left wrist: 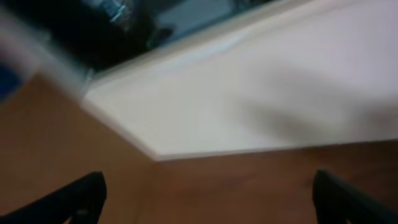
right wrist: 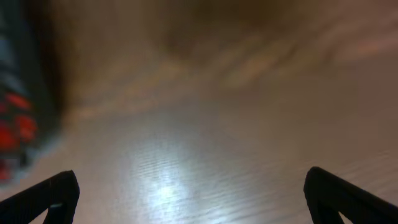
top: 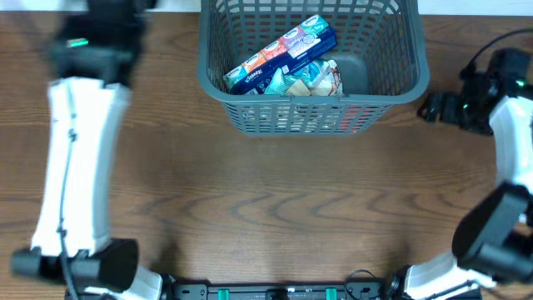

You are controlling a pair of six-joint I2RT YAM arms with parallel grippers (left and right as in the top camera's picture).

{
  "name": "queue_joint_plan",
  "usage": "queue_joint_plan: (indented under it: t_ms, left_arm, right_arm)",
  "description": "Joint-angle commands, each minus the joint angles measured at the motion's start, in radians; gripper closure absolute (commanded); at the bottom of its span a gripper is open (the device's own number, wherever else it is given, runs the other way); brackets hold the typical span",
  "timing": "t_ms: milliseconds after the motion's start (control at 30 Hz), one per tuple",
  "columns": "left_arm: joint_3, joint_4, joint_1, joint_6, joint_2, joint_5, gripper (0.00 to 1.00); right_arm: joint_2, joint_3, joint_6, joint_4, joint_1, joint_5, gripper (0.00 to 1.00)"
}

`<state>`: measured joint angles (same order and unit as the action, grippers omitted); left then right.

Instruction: Pack container

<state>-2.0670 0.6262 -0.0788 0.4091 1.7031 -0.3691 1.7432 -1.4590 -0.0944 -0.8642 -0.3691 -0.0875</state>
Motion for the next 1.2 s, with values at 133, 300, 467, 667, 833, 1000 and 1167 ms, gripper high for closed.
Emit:
queue_joint_plan:
  t_ms: [133, 300, 467, 667, 833, 1000, 1167]
  left_arm:
    - [-0.011, 0.269, 0.264, -0.359, -0.032, 0.180, 0.01]
    - [-0.007, 0.340, 0.365, -0.381, -0.033, 0.178, 0.01]
    - [-0.001, 0.357, 0.428, -0.411, -0.045, 0.184, 0.01]
    - [0.072, 0.304, 0.433, -0.410, -0.109, 0.229, 0.01]
    - [0.340, 0.101, 0.433, -0.393, -0.261, 0.331, 0.01]
    - [0.650, -0.101, 0.429, -0.288, -0.439, 0.488, 0.01]
    - [0.848, -0.179, 0.424, -0.175, -0.569, 0.653, 0.01]
  right_arm:
    - [-0.237, -0.015, -0.061, 0.110, -0.003, 0.014, 0.01]
    - [-0.333, -0.015, -0.090, 0.089, -0.003, 0.035, 0.01]
    - [-0.417, -0.014, -0.156, 0.052, 0.001, 0.027, 0.01]
    - [-0.510, -0.010, -0.165, -0.010, 0.031, 0.024, 0.01]
    - [-0.526, 0.015, -0.145, -0.082, 0.042, 0.031, 0.01]
    - [-0.532, 0.084, -0.074, -0.094, 0.044, 0.069, 0.01]
    - [-0.594, 0.217, 0.039, -0.073, 0.065, 0.178, 0.01]
